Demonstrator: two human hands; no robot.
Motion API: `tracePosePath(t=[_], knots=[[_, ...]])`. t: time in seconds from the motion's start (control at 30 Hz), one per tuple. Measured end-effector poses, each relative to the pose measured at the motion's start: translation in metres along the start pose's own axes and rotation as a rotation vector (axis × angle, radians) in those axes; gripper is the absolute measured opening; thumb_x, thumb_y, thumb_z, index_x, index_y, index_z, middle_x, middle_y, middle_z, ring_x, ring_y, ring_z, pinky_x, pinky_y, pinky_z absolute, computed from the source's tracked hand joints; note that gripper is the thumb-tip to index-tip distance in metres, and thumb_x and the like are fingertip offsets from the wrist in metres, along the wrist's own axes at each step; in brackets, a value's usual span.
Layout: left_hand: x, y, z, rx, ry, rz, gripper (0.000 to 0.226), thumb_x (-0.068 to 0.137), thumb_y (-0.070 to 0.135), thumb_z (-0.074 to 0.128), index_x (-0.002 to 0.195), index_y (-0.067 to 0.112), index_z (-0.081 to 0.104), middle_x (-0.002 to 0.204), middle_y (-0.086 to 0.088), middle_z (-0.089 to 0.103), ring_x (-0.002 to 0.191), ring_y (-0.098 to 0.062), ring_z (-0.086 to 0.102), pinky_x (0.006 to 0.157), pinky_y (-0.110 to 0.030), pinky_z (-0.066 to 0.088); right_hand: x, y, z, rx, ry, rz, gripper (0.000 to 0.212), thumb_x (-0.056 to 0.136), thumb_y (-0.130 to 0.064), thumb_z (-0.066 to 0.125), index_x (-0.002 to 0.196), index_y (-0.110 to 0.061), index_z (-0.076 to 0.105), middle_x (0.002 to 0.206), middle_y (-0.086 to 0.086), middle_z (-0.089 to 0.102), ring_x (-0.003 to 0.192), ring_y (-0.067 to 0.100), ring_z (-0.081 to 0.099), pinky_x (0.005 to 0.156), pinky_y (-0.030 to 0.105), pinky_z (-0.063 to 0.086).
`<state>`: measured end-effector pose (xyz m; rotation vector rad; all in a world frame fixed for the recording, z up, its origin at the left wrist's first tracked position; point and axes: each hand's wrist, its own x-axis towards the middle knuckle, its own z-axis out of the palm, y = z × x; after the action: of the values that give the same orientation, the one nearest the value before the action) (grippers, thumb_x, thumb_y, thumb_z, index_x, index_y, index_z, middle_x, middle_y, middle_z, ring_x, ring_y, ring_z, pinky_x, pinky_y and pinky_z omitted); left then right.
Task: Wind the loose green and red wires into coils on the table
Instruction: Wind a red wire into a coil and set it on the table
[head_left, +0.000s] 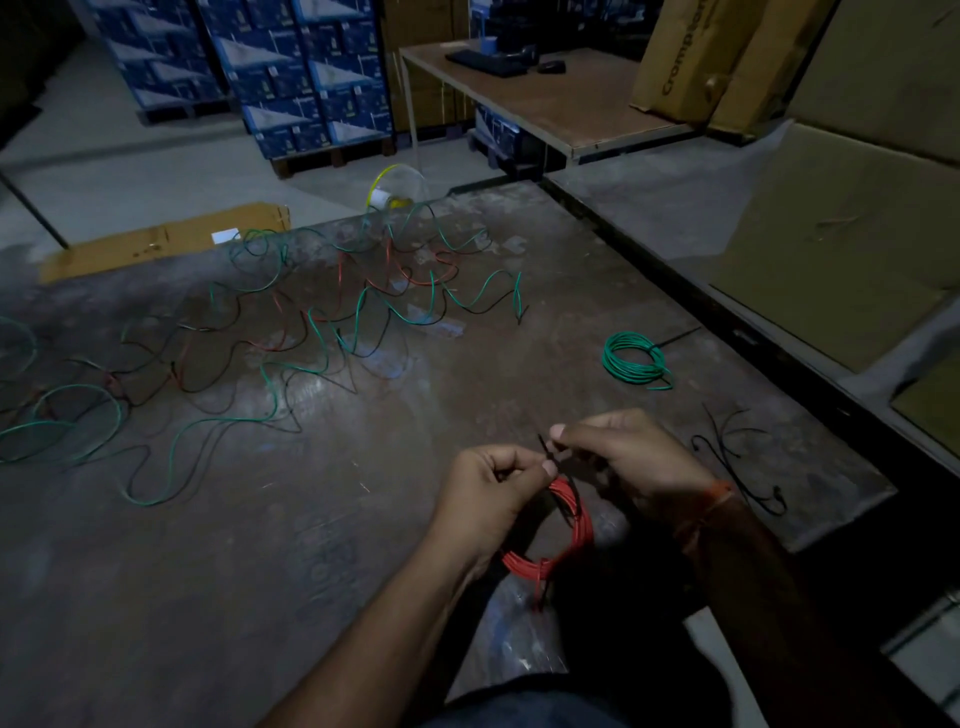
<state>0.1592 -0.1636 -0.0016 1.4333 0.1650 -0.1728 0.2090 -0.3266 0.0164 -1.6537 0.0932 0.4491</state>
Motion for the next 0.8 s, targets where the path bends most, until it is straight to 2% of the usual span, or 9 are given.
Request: tracePosePath(t=[0.1,0.2,0.27,0.37,0.43,0.53,0.63,0.73,0.8], knots=[[0.000,0.002,0.001,0.034,-0.026,0.019,0.010,0.086,0.011,0.074,0.086,0.001,0.076,0.085,-0.031,0.071,0.073,-0.026,0.060,0.073,-0.038,0.046,0.003,0.000,0.001,0.041,-0.110,0.036,0.029,0.073,-0.034,0.081,0.078,-0.006,0.075,0.071,0.017,0.051,0.051,0.016,0.032,0.052,0.029,0.012],[0.001,0.003,0.000,0.023,-0.013,0.024,0.008,0.088,0.005,0.072,0.084,-0.001,0.076,0.074,-0.019,0.072,0.065,-0.020,0.059,0.064,-0.028,0.046,0.006,0.000,0.009,0.190,-0.069,0.016,0.014,0.085,-0.014,0.075,0.076,-0.005,0.069,0.057,0.011,0.057,0.042,0.014,0.044,0.046,0.018,0.028],[0.002,0.005,0.000,0.016,-0.010,0.015,0.009,0.088,0.004,0.071,0.080,0.002,0.075,0.067,-0.010,0.070,0.059,-0.014,0.058,0.057,-0.023,0.044,0.011,-0.001,0.014,0.255,0.023,-0.030,0.016,0.092,-0.002,0.066,0.077,-0.004,0.066,0.054,0.009,0.057,0.040,0.011,0.052,0.043,0.019,0.040],[0.000,0.002,0.001,-0.004,-0.013,-0.032,0.012,0.088,0.002,0.070,0.077,0.004,0.075,0.061,-0.008,0.066,0.052,-0.013,0.052,0.054,-0.023,0.039,0.024,0.006,0.012,0.152,0.190,-0.133,0.022,0.092,-0.011,0.069,0.071,-0.017,0.072,0.063,-0.004,0.065,0.062,0.009,0.058,0.066,0.029,0.047],[-0.002,-0.002,0.001,-0.032,-0.010,-0.062,0.011,0.086,0.005,0.073,0.075,0.007,0.075,0.059,-0.010,0.059,0.052,-0.015,0.045,0.055,-0.026,0.032,0.029,0.009,0.009,0.158,0.267,-0.175,0.025,0.093,-0.015,0.068,0.070,-0.022,0.071,0.064,-0.015,0.065,0.068,0.004,0.056,0.073,0.028,0.044],[-0.001,-0.004,-0.003,-0.054,-0.010,-0.079,0.006,0.082,0.015,0.077,0.078,0.011,0.076,0.067,-0.014,0.055,0.056,-0.015,0.040,0.056,-0.027,0.028,0.028,0.011,0.010,0.095,0.295,-0.267,0.023,0.096,-0.025,0.063,0.073,-0.023,0.064,0.060,-0.014,0.056,0.058,0.002,0.048,0.060,0.025,0.037],[0.003,-0.005,-0.004,0.000,0.016,-0.105,0.013,0.091,0.007,0.067,0.080,0.010,0.074,0.066,-0.012,0.054,0.051,-0.012,0.041,0.050,-0.024,0.028,0.026,0.006,0.014,0.032,0.282,-0.313,0.020,0.105,-0.019,0.050,0.086,-0.018,0.055,0.068,-0.003,0.064,0.055,0.005,0.053,0.051,0.022,0.038],[0.003,-0.006,-0.004,-0.015,-0.017,-0.126,0.014,0.089,0.015,0.070,0.076,0.014,0.075,0.072,-0.019,0.054,0.060,-0.021,0.045,0.056,-0.027,0.033,0.027,-0.002,0.017,-0.076,0.332,-0.355,0.017,0.107,-0.020,0.044,0.092,-0.017,0.050,0.071,0.003,0.071,0.055,0.011,0.059,0.051,0.025,0.041],[0.003,-0.005,-0.003,-0.016,-0.021,-0.128,0.018,0.091,0.014,0.069,0.074,0.016,0.074,0.070,-0.019,0.052,0.058,-0.019,0.043,0.055,-0.027,0.031,0.030,-0.006,0.015,-0.133,0.404,-0.392,0.016,0.107,-0.022,0.044,0.092,-0.018,0.050,0.070,0.001,0.070,0.052,0.012,0.058,0.053,0.028,0.044]])
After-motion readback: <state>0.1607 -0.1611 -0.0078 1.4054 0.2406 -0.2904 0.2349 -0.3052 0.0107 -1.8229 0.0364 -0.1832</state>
